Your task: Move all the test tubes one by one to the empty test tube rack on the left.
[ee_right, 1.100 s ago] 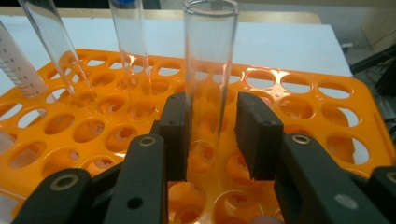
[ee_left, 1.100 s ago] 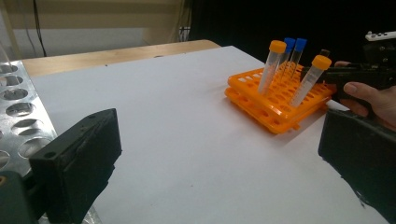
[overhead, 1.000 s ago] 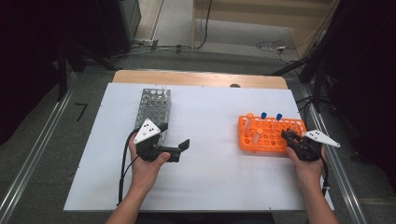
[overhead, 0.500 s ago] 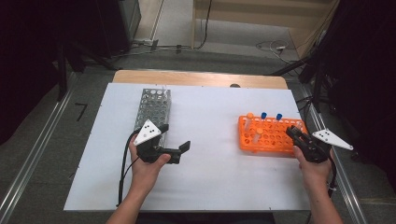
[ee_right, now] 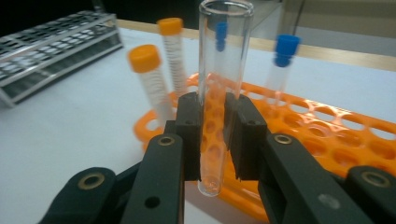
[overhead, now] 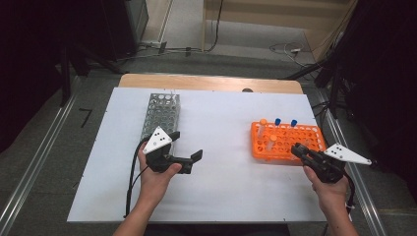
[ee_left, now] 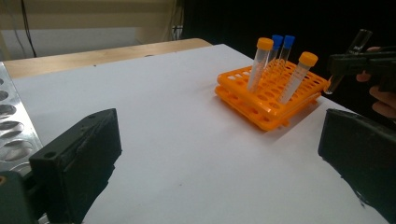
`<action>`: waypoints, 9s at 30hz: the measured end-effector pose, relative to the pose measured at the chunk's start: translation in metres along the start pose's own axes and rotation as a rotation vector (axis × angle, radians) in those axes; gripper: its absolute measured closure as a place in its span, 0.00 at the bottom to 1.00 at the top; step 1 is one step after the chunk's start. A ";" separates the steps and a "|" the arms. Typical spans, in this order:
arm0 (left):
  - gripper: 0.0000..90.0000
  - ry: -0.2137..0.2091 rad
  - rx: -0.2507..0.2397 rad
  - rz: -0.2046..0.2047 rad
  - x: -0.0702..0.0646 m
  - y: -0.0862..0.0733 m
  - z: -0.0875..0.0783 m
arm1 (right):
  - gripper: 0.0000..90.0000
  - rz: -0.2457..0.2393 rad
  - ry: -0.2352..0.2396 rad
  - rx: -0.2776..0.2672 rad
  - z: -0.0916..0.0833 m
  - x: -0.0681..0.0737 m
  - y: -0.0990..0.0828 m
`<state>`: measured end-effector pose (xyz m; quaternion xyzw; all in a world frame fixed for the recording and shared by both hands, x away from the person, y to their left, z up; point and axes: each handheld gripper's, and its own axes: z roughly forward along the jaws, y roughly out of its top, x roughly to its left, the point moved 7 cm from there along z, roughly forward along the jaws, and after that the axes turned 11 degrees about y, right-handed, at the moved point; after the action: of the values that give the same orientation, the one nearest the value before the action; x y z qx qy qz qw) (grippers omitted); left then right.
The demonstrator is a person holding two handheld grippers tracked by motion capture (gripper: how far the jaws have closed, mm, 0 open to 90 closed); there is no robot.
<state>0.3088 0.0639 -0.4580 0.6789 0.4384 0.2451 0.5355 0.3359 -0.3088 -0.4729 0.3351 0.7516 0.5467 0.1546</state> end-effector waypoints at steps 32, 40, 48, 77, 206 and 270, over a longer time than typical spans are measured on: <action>0.07 -0.103 -0.003 0.031 -0.036 0.007 0.001 | 0.82 -0.086 0.277 0.076 0.056 0.092 0.005; 0.34 -0.100 0.015 0.042 -0.048 0.005 0.006 | 0.82 -0.106 0.320 0.101 0.071 0.110 0.003; 0.57 -0.186 0.015 0.062 -0.065 0.004 0.007 | 0.82 -0.128 0.355 0.128 0.085 0.125 0.000; 0.85 -0.272 0.052 0.156 -0.098 -0.008 0.017 | 0.82 -0.178 0.443 0.167 0.104 0.162 -0.005; 0.85 0.370 0.101 0.022 0.153 0.059 0.109 | 0.00 -0.042 0.233 0.081 0.037 0.052 -0.022; 0.00 -0.021 -0.004 0.033 0.000 0.021 0.011 | 0.64 0.015 0.000 0.057 0.070 0.022 -0.017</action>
<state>0.3246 0.0577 -0.4413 0.6873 0.4210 0.2476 0.5376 0.3556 -0.2467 -0.5107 0.3452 0.7643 0.5262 0.1407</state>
